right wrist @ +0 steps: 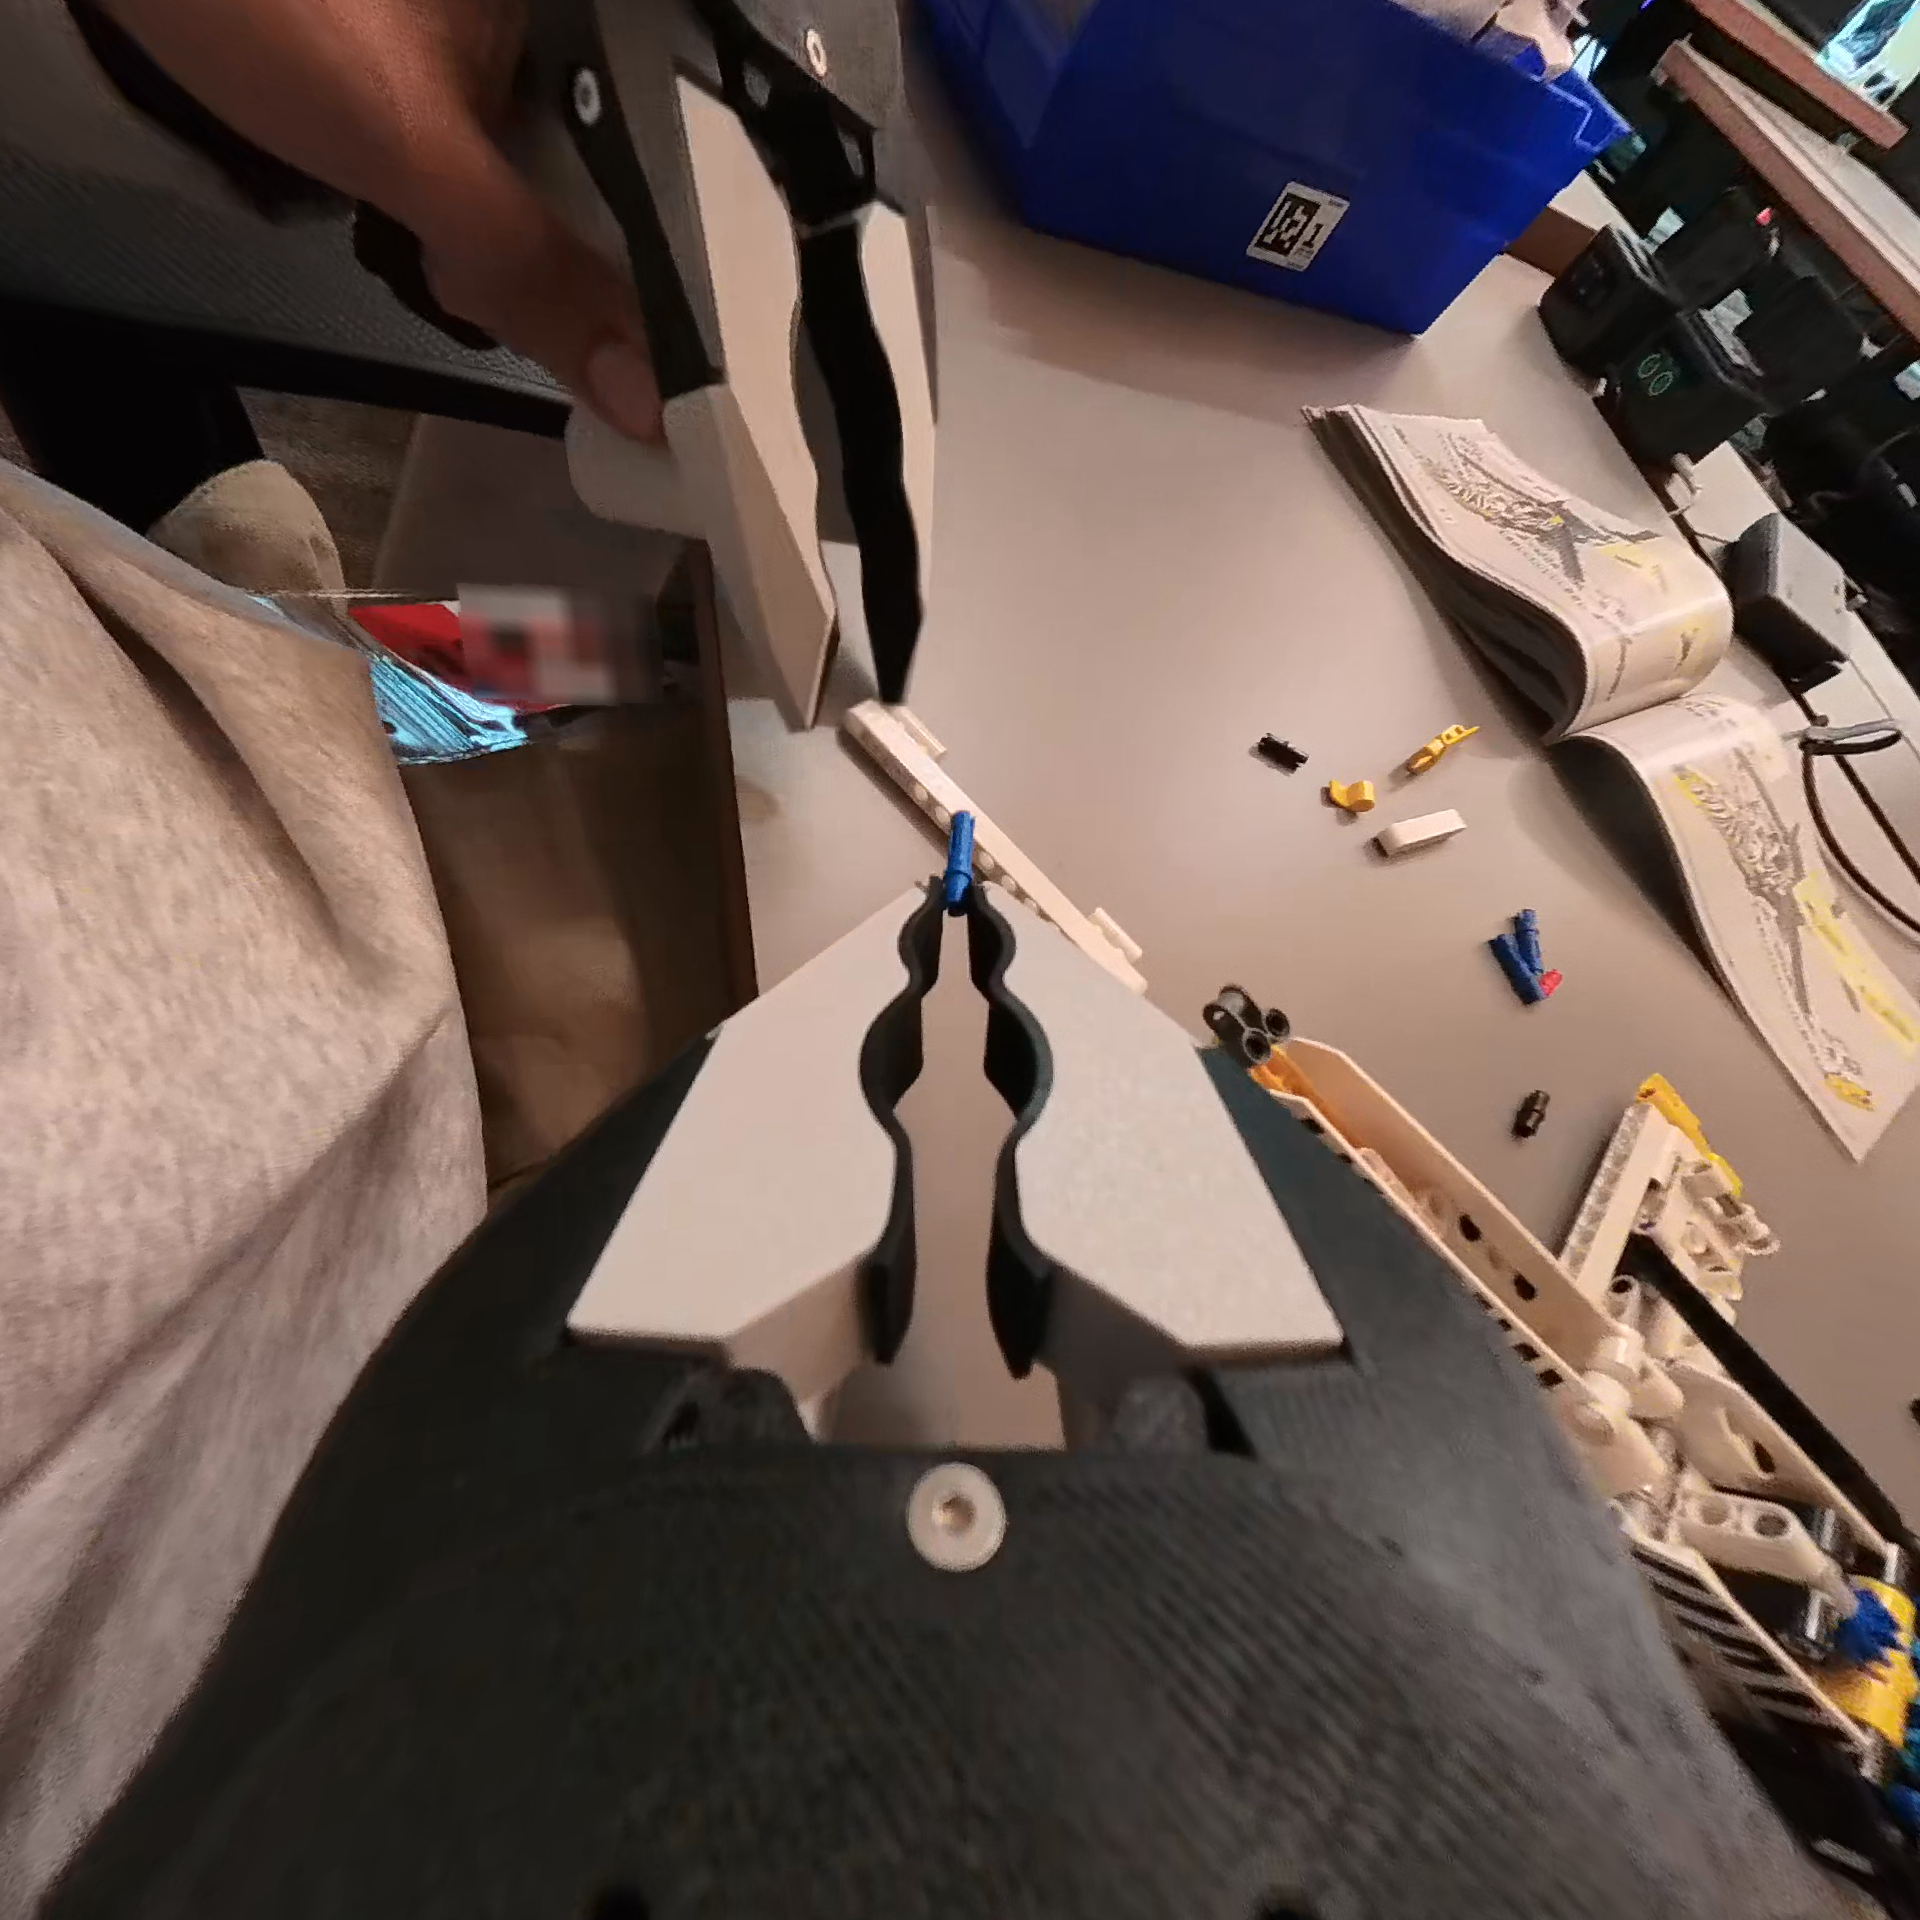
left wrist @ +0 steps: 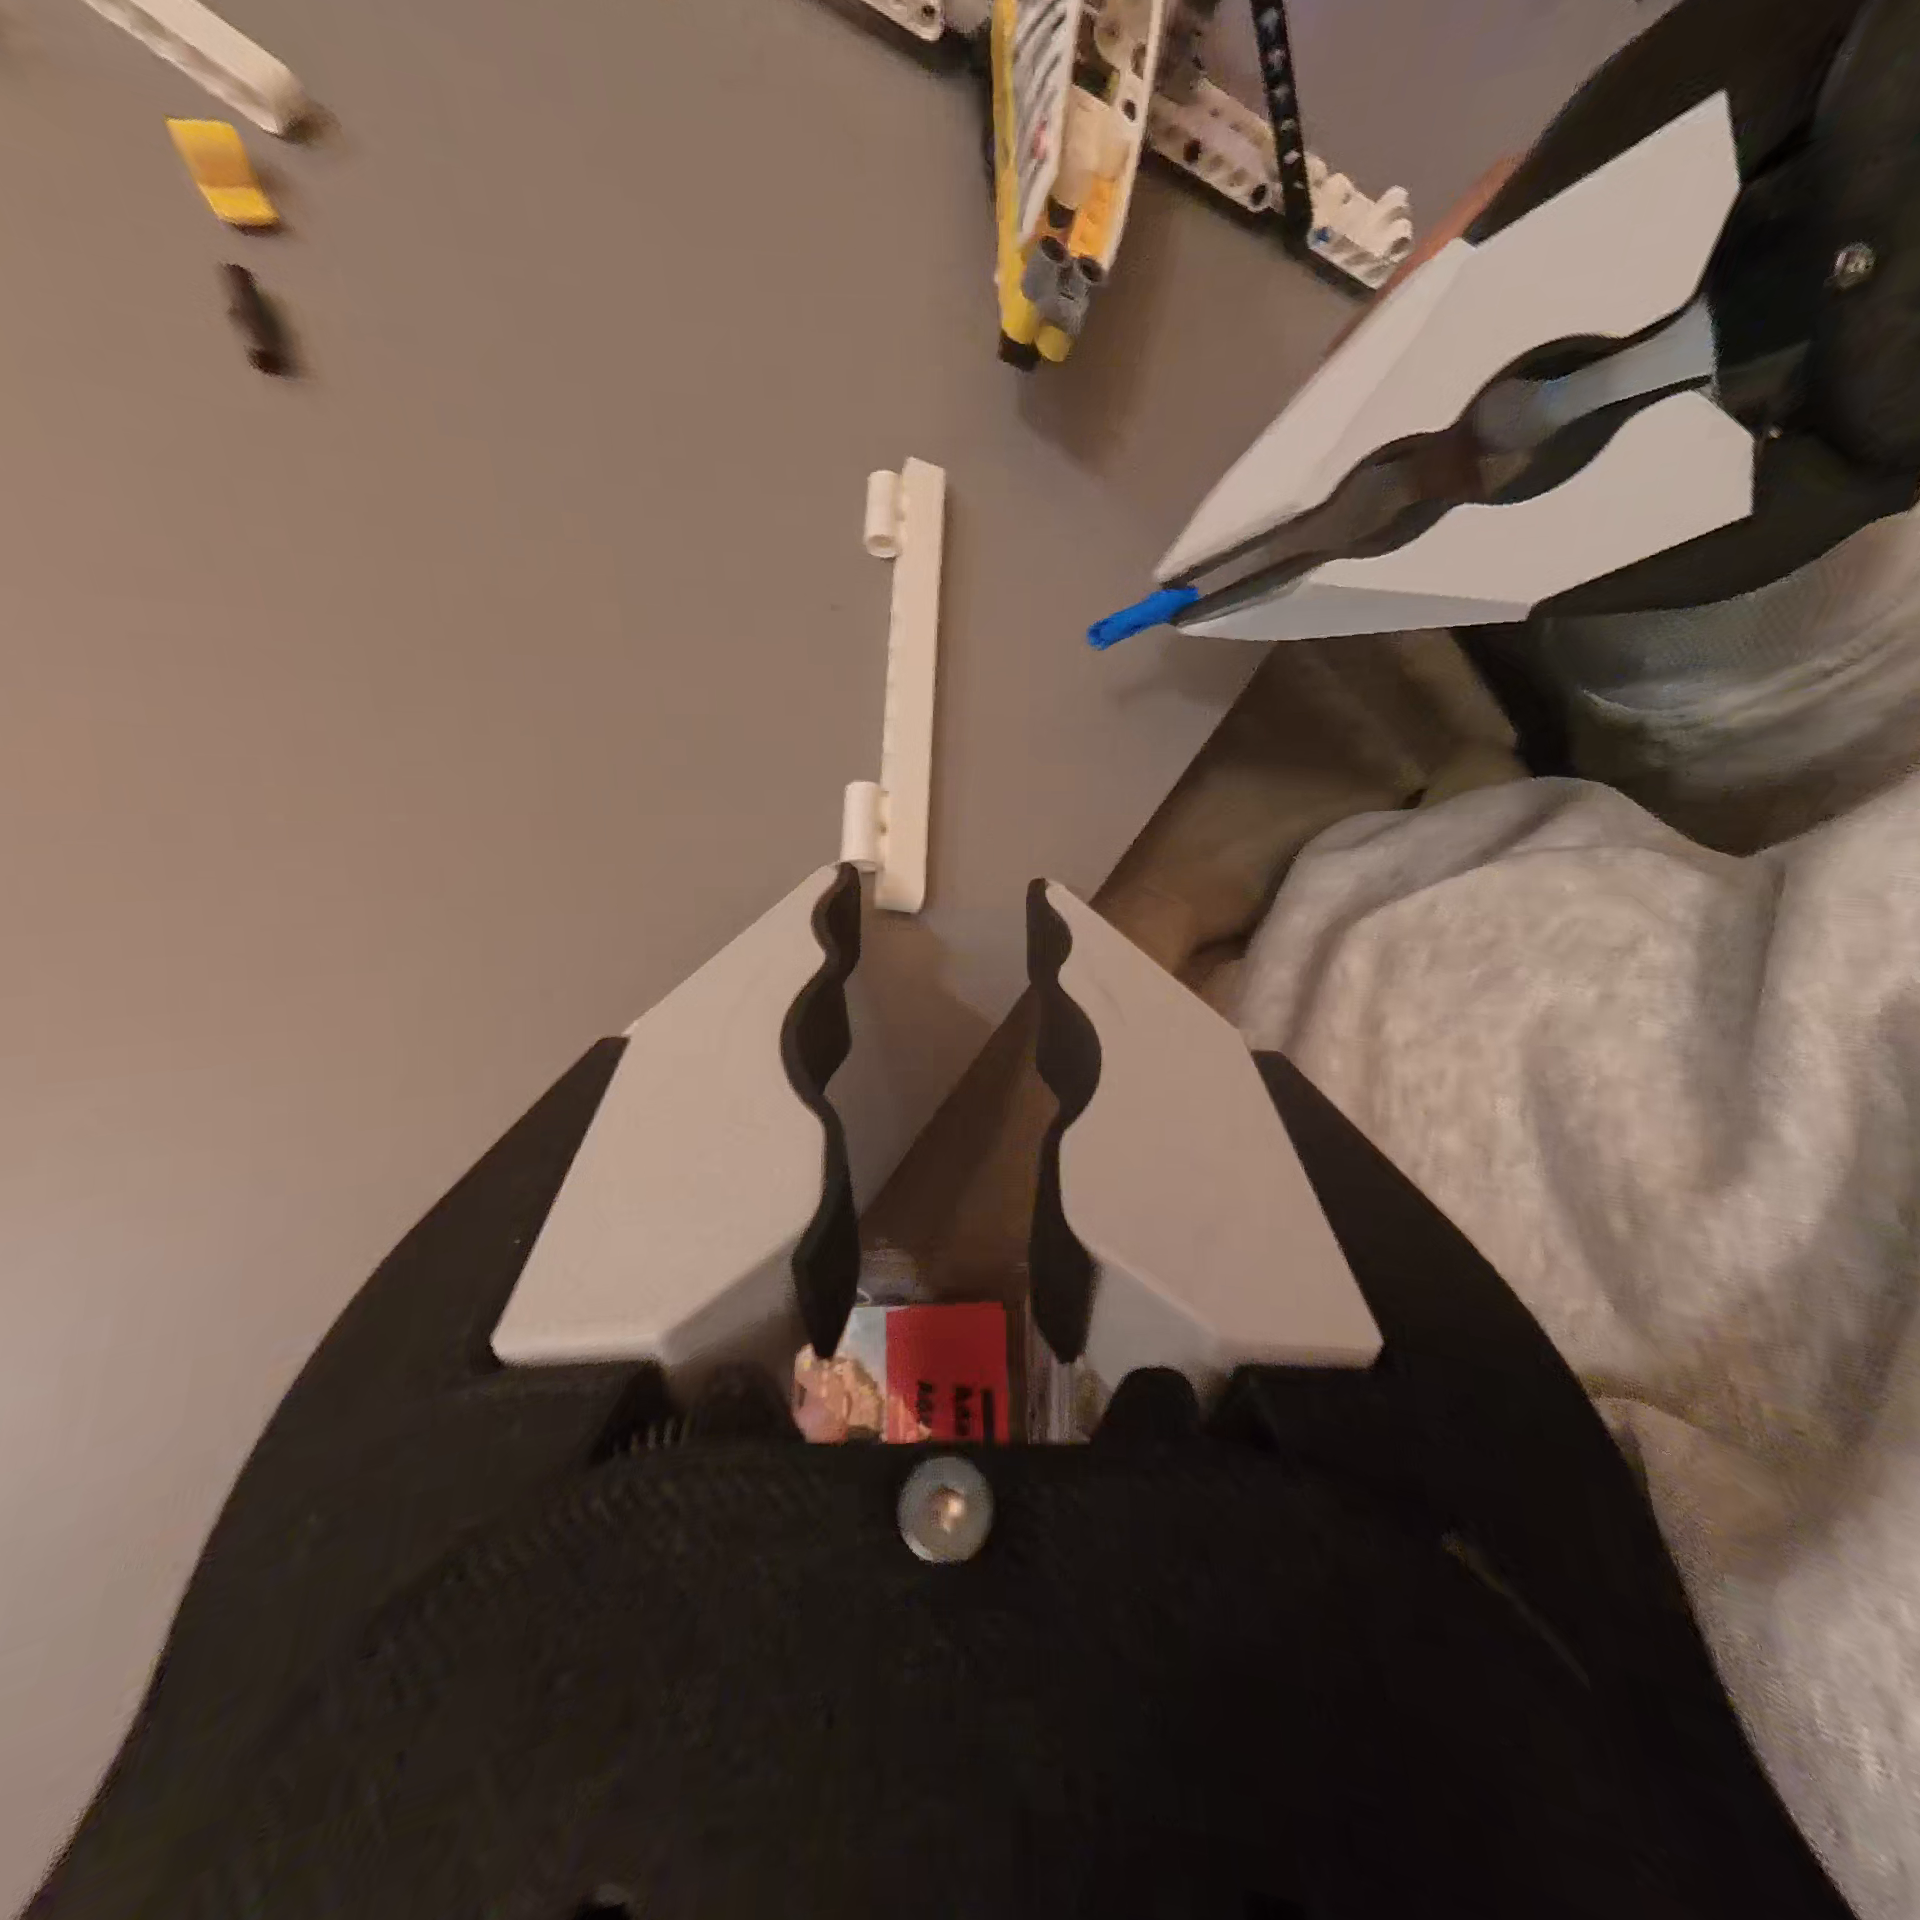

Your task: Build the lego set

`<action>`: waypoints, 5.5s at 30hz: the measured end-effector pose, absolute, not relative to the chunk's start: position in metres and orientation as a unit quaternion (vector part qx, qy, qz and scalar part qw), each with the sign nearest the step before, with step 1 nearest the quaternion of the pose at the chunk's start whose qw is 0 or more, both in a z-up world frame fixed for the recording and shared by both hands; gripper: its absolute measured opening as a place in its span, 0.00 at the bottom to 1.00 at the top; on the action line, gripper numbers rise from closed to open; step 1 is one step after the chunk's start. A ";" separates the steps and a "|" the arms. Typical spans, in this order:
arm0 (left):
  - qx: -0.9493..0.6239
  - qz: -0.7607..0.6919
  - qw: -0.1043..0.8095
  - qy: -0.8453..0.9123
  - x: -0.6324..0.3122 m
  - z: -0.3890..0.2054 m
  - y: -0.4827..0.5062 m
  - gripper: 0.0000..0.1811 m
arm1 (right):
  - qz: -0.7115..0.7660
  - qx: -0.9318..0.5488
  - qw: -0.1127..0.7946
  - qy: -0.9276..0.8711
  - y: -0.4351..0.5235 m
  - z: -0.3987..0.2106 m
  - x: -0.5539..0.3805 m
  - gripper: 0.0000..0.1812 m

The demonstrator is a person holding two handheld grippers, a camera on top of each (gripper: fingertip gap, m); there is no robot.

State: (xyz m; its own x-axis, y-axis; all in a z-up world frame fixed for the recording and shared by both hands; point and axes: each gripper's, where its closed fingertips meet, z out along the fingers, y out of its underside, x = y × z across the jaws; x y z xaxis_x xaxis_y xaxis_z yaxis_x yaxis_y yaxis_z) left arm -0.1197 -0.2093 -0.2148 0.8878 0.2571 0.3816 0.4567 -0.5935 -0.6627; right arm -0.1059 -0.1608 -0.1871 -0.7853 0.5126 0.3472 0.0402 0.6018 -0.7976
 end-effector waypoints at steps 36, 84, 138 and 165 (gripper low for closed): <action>-0.844 -0.146 0.445 -0.260 -0.155 -0.214 -0.202 0.18 | 0.468 -0.229 0.274 -0.809 -0.156 -0.175 -0.101 0.02; -0.916 -0.115 0.385 0.026 -0.126 -0.224 -0.220 0.07 | 0.176 -0.101 -0.113 -0.973 -0.202 -0.223 -0.124 0.00; -0.913 -0.114 0.392 0.016 -0.126 -0.224 -0.219 0.08 | 0.150 -0.178 -0.339 -0.911 -0.199 -0.223 -0.127 0.01; -0.912 -0.124 0.391 0.013 -0.125 -0.224 -0.219 0.08 | 0.175 -0.156 -0.319 -0.918 -0.199 -0.224 -0.130 0.01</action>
